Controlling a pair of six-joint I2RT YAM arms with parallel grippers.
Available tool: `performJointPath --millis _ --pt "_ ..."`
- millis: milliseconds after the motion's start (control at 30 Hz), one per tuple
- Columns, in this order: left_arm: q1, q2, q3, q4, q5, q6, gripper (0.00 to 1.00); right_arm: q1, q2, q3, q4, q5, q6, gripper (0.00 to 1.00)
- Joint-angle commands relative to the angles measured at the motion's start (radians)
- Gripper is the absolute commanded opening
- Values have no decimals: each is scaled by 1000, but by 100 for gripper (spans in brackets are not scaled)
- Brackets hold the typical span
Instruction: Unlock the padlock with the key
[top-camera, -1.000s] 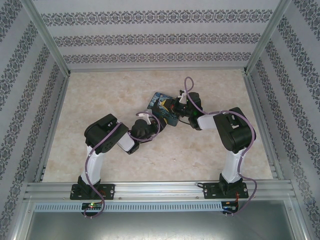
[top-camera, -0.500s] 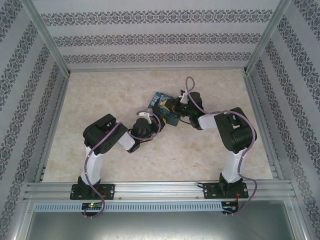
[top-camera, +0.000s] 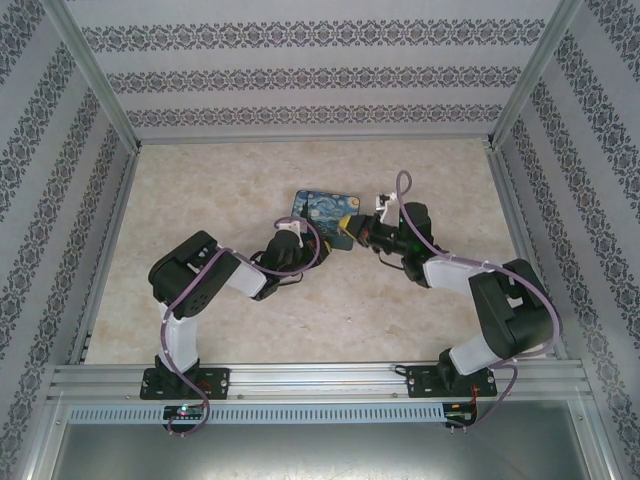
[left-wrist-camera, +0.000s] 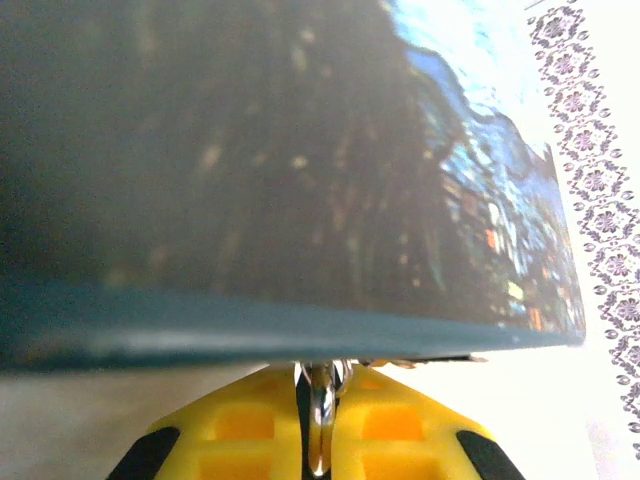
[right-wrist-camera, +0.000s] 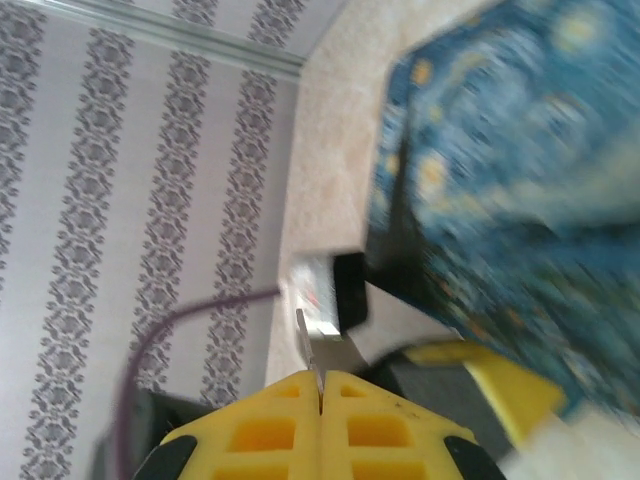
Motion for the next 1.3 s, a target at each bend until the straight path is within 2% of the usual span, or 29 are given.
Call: performJointPath --millis 0,200,433,667,867,1267 --pt "32 -38 -22 -205 49 30 0 -6 -83 -97 -2 -30 -56 0" --pt "65 -130 -3 -304 159 45 0 2 -215 -273 -45 9 -53 0" --pt "71 -184 64 -406 279 17 0 74 -173 -284 -12 56 -30 0" --pt "72 -195 30 -280 318 -146 0 120 -73 -244 32 96 24 0" --pt "71 -187 -14 -134 312 -266 0 134 0 -242 154 120 137 0" --pt "69 -185 -58 -25 287 -342 0 173 52 -235 229 167 252 0"
